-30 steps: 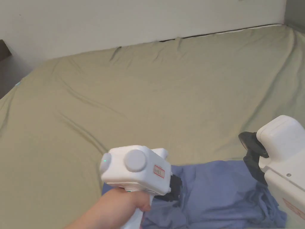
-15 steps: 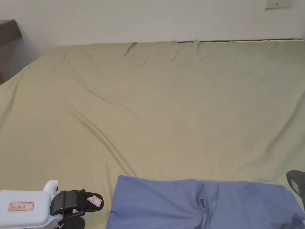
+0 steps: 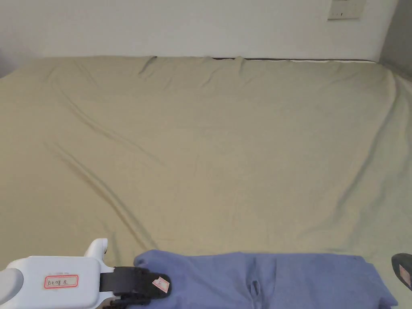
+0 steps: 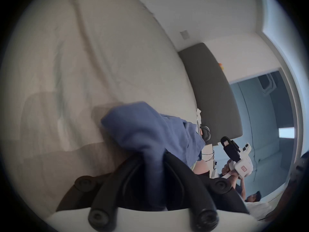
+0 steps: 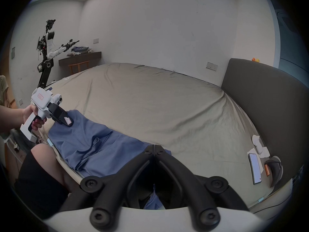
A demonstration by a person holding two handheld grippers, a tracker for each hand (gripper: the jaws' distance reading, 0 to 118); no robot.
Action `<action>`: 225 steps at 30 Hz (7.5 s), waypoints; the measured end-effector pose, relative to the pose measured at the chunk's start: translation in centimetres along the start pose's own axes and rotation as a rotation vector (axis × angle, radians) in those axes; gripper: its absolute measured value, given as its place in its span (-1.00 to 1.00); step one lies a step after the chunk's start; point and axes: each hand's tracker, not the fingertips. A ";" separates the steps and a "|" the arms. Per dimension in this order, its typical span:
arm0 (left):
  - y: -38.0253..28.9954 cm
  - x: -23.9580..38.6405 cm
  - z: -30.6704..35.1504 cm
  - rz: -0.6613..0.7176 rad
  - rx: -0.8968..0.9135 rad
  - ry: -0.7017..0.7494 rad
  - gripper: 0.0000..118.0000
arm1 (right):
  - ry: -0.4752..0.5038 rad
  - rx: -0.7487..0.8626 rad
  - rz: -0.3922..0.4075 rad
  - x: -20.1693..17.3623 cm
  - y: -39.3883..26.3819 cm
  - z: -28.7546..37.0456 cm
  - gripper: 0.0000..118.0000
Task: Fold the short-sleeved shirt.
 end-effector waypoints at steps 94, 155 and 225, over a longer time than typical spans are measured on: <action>-5.4 10.1 4.3 -0.411 0.188 0.398 -1.00 | 0.670 -0.591 -0.468 -2.7 -0.7 -18.0 -0.97; 12.7 -1.8 25.5 -0.233 -0.041 1.171 1.00 | 0.794 -0.295 -0.523 -2.4 3.8 -9.0 -0.97; -13.8 21.5 6.6 -0.761 1.015 0.636 1.00 | -0.286 0.312 -0.278 1.3 1.8 5.4 1.00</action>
